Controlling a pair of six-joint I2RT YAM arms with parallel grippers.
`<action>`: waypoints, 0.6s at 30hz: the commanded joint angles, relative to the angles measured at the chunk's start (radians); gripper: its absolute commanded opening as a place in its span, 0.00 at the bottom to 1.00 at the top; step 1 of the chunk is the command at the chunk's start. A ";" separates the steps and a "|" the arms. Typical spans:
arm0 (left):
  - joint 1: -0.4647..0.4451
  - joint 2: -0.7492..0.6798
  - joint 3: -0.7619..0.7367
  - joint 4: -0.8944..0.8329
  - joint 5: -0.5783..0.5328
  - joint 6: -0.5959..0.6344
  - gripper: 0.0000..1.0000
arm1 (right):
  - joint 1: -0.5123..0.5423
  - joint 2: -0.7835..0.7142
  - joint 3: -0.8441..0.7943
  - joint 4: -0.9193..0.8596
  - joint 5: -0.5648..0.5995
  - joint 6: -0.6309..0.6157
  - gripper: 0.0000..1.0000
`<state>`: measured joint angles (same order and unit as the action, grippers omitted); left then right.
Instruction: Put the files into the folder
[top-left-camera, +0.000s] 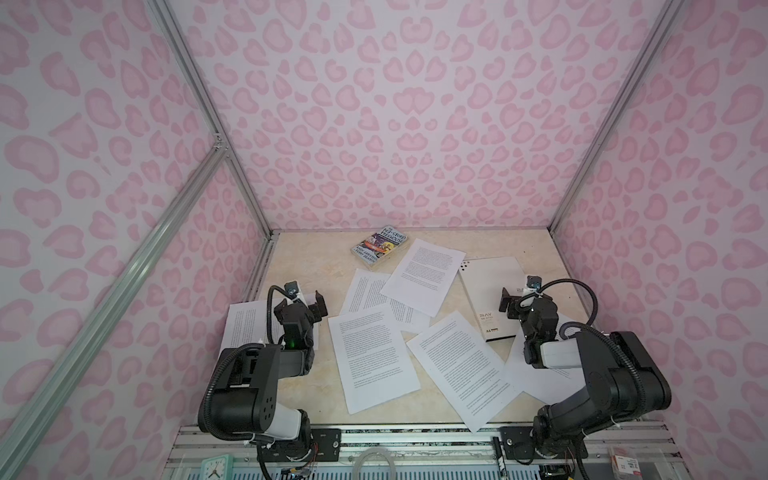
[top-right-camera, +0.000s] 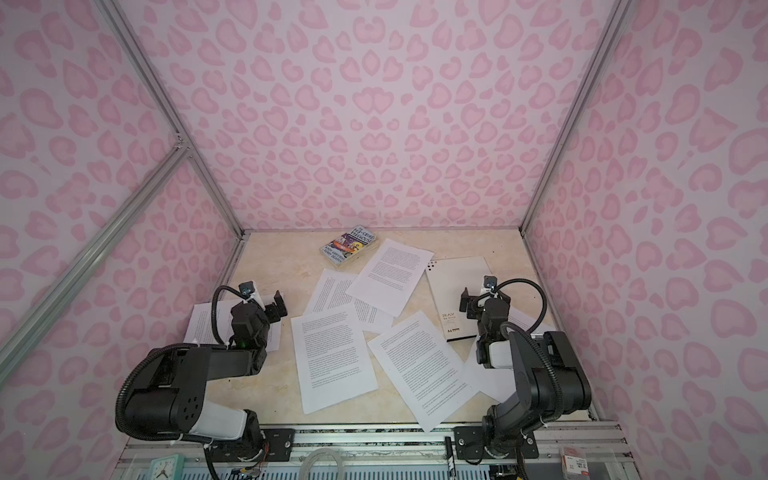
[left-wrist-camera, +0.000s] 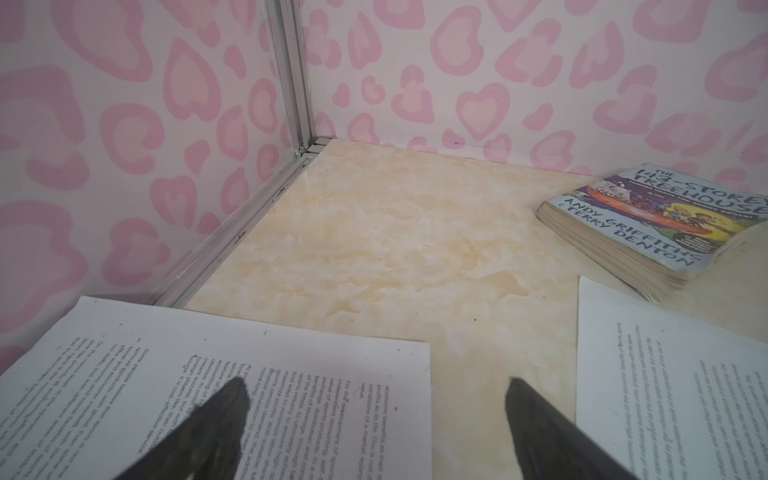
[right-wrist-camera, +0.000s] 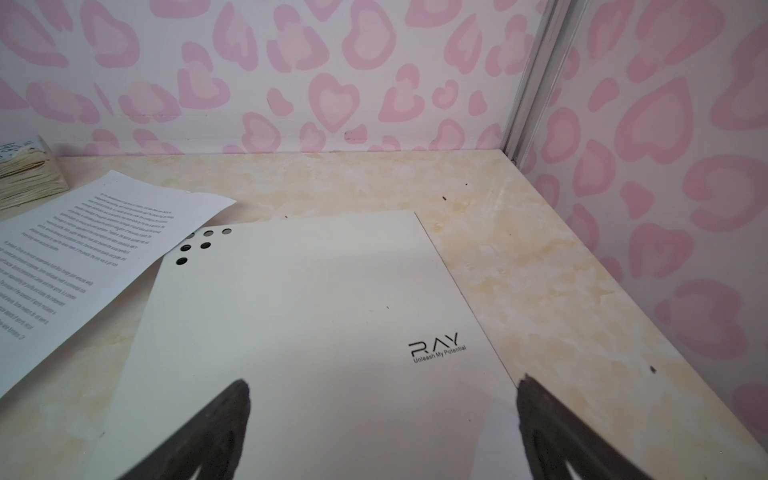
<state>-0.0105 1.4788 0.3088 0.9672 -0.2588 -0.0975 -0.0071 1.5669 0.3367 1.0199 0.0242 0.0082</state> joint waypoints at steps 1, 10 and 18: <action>0.000 -0.008 0.000 0.053 -0.006 0.004 0.97 | 0.012 0.002 -0.010 0.028 0.012 -0.004 1.00; 0.000 -0.007 0.000 0.053 -0.008 0.005 0.97 | 0.016 0.001 -0.011 0.029 0.014 -0.007 1.00; 0.000 -0.006 0.000 0.053 -0.008 0.004 0.97 | 0.004 0.003 -0.007 0.022 -0.012 0.002 1.00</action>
<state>-0.0105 1.4788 0.3088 0.9672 -0.2588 -0.0967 0.0029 1.5669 0.3302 1.0256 0.0250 0.0071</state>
